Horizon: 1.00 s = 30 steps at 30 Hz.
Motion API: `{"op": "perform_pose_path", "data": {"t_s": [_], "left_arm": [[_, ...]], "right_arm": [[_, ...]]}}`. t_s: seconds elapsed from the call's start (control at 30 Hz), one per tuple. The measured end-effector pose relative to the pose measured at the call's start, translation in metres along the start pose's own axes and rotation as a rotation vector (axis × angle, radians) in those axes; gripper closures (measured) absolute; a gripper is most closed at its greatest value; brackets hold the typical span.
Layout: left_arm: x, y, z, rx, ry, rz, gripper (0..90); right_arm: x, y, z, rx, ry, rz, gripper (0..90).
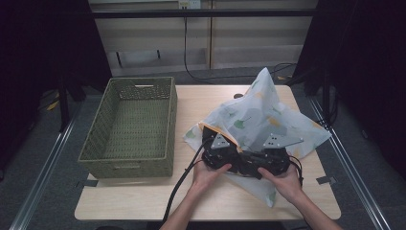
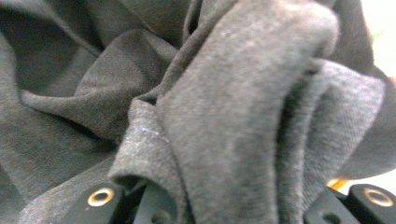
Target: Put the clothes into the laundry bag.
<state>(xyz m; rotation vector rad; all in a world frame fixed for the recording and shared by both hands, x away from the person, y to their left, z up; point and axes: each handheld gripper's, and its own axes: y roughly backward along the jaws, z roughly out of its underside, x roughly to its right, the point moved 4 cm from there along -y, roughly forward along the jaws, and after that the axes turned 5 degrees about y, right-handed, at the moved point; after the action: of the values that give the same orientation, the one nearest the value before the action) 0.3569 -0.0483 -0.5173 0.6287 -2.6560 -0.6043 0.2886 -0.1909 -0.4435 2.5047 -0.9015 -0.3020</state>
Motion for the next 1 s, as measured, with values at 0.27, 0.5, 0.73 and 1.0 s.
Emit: {"op": "perform_pose_path", "data": {"t_s": [0.27, 0.5, 0.73, 1.0], "left_arm": [[0.005, 0.023, -0.044, 0.237, 0.08, -0.008, 79.4], [0.008, 0.063, -0.093, 0.388, 0.06, -0.071, 79.7], [0.009, 0.115, -0.116, 0.438, -0.005, -0.172, 79.7], [0.006, 0.06, -0.074, 0.236, -0.074, -0.188, 78.2]], "right_arm": [[-0.011, 0.008, -0.038, 0.101, 0.042, -0.022, 89.8], [-0.02, 0.034, -0.085, 0.252, 0.08, -0.051, 89.9], [-0.023, 0.042, -0.105, 0.31, 0.097, -0.061, 89.8], [-0.024, 0.018, -0.065, 0.199, 0.05, -0.083, 89.8]]}}
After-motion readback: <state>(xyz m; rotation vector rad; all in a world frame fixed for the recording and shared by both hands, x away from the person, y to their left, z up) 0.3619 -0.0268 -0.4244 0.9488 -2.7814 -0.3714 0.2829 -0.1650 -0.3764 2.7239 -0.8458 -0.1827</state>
